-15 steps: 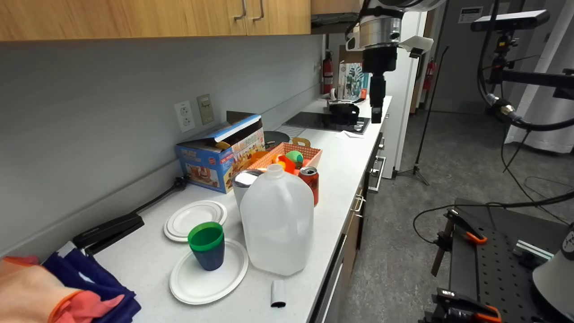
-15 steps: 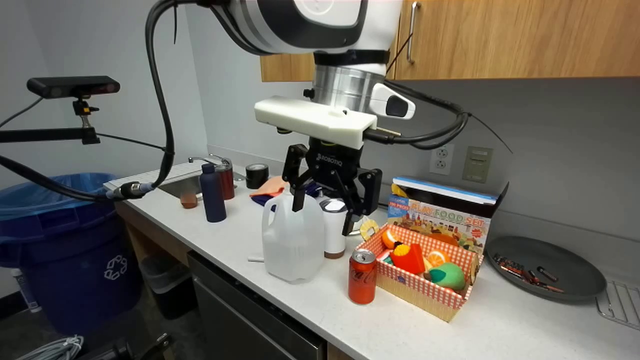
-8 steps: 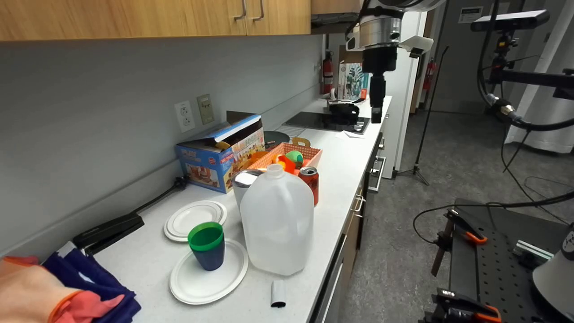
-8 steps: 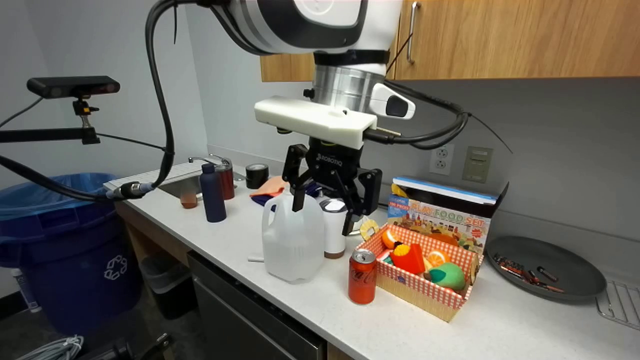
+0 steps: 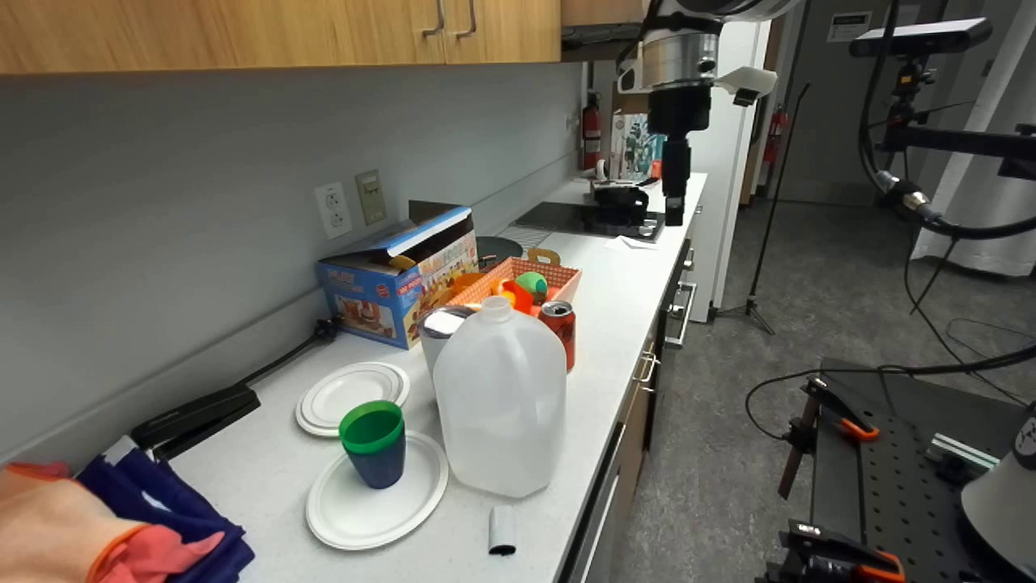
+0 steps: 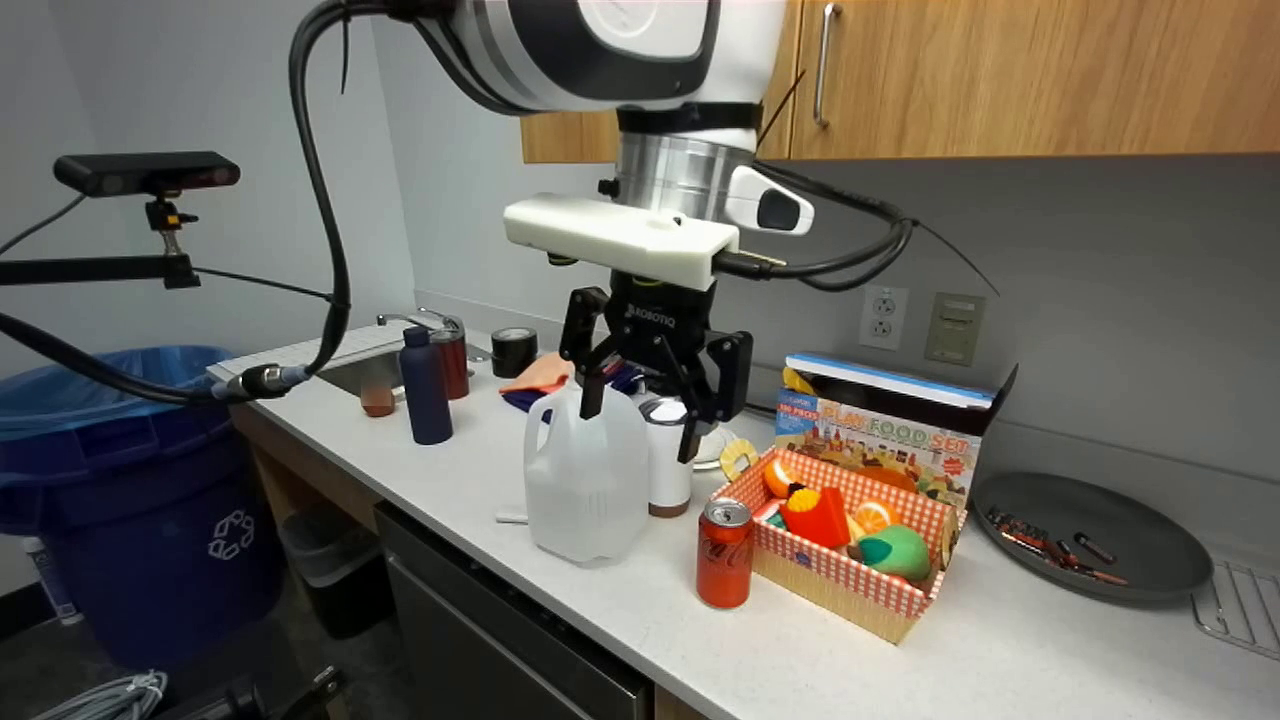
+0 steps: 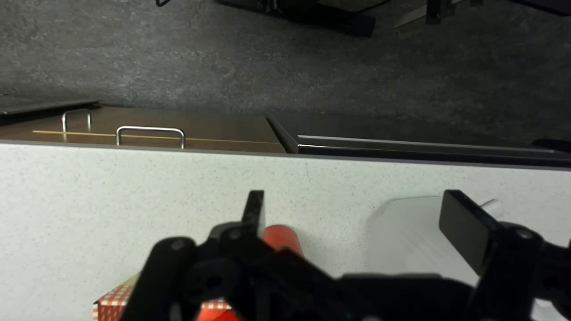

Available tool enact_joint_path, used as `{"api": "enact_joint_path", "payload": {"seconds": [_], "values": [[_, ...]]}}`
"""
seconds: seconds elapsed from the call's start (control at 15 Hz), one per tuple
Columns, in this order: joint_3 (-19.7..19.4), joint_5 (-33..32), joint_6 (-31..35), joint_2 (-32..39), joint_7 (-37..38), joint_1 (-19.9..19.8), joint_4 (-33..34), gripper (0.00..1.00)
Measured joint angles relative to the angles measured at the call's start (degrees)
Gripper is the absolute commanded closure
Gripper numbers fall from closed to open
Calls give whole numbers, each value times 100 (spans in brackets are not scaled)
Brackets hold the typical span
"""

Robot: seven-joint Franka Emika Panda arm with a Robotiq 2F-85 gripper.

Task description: Open the upper cabinet door on the right

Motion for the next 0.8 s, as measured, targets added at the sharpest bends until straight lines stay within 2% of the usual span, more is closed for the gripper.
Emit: {"api": "enact_joint_path", "payload": {"seconds": [0.2, 0.47, 0.8], "values": [[318, -194, 197, -7, 348, 3, 20, 0], [719, -807, 332, -98, 1119, 5, 71, 0], [1022, -1477, 348, -458, 1933, 5, 115, 0]]}}
